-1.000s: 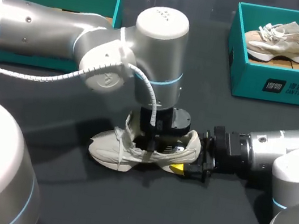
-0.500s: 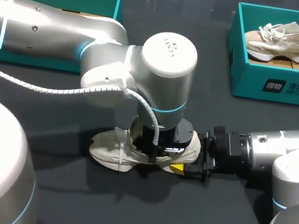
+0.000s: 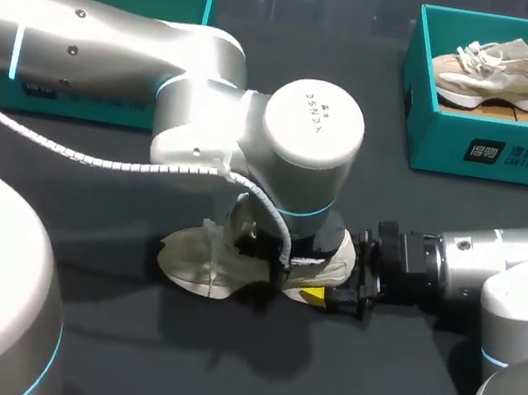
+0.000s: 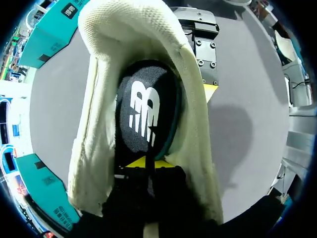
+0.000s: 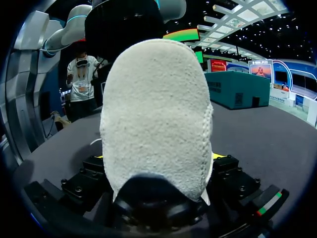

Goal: Take the shoe out of the shoebox, open the shoe tongue, remove and reinsert the insole, then place the shoe into the shoebox

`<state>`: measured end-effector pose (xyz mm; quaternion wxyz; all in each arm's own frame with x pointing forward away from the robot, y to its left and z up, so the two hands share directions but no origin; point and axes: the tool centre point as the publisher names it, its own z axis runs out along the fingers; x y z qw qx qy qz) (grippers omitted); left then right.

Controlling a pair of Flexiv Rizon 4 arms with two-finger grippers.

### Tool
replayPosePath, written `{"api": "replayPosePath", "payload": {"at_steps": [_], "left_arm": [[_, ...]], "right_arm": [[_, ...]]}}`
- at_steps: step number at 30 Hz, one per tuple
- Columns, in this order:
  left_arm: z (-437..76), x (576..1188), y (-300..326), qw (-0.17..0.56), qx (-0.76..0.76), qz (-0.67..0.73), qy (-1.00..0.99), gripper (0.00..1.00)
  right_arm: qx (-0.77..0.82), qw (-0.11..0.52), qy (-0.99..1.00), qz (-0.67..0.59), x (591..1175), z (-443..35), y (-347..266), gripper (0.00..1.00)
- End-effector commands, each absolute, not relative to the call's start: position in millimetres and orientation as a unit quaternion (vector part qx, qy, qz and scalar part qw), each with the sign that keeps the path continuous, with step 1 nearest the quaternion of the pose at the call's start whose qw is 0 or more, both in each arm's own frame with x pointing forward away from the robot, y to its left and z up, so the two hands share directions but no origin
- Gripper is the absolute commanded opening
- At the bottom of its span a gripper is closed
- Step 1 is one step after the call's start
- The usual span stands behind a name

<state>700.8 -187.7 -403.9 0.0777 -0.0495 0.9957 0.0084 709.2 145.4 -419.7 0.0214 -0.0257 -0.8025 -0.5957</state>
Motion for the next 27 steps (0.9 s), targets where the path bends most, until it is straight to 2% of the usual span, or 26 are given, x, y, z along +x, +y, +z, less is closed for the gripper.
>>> {"api": "replayPosePath", "payload": {"at_steps": [1,6,14,27], "left_arm": [[-416,721,-181,0.059,-0.049,-0.006,0.997,0.0],[-410,722,-179,0.044,-0.046,-0.021,0.998,0.0],[-382,710,-174,-0.023,-0.025,-0.103,0.994,0.0],[-358,702,-166,-0.032,-0.031,-0.177,0.983,0.0]], "right_arm": [[-0.025,0.022,-0.804,-0.594,707,-422,146,0.0],[-0.025,0.022,-0.804,-0.594,707,-422,146,0.0],[-0.025,0.022,-0.804,-0.594,707,-422,146,0.0],[-0.025,0.022,-0.804,-0.594,707,-422,146,0.0]]}}
